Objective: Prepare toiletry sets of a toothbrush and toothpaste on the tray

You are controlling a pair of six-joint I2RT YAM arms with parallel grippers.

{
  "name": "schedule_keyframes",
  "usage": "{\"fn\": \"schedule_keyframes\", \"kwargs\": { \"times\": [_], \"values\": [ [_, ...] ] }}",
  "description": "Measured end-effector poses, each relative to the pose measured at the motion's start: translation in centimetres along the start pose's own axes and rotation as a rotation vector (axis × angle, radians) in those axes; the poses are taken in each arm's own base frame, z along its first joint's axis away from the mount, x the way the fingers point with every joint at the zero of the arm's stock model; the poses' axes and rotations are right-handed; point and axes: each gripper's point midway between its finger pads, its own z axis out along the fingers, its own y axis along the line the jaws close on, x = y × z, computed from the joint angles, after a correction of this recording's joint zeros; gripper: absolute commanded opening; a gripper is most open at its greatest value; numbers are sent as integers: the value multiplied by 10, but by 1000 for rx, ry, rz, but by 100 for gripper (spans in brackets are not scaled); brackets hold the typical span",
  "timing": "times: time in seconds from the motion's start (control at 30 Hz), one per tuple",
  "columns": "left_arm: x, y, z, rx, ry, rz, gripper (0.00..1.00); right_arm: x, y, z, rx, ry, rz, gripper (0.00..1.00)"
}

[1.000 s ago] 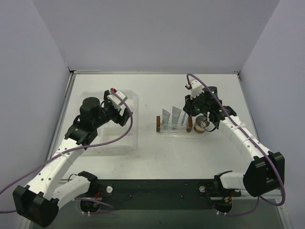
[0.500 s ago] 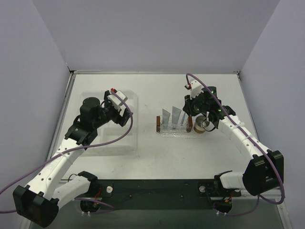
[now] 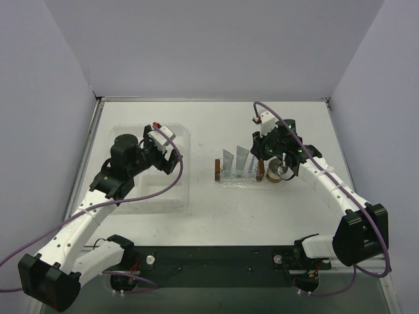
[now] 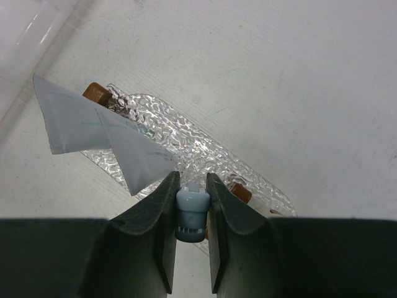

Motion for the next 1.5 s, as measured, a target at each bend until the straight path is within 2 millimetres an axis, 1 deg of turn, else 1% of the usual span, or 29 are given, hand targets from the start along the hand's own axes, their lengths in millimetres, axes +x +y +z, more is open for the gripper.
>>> {"fn": "schedule_keyframes", "kwargs": {
  "times": [0.37, 0.97, 1.5],
  "values": [
    [3, -1, 0, 2, 5, -1, 88, 1, 4, 2, -8, 6, -16, 0],
    [3, -1, 0, 6, 5, 1, 88, 4, 1, 4, 2, 16, -26, 0],
    [9, -2, 1, 8, 16, -3, 88, 6, 2, 6, 4, 17, -30, 0]
  ]
}}
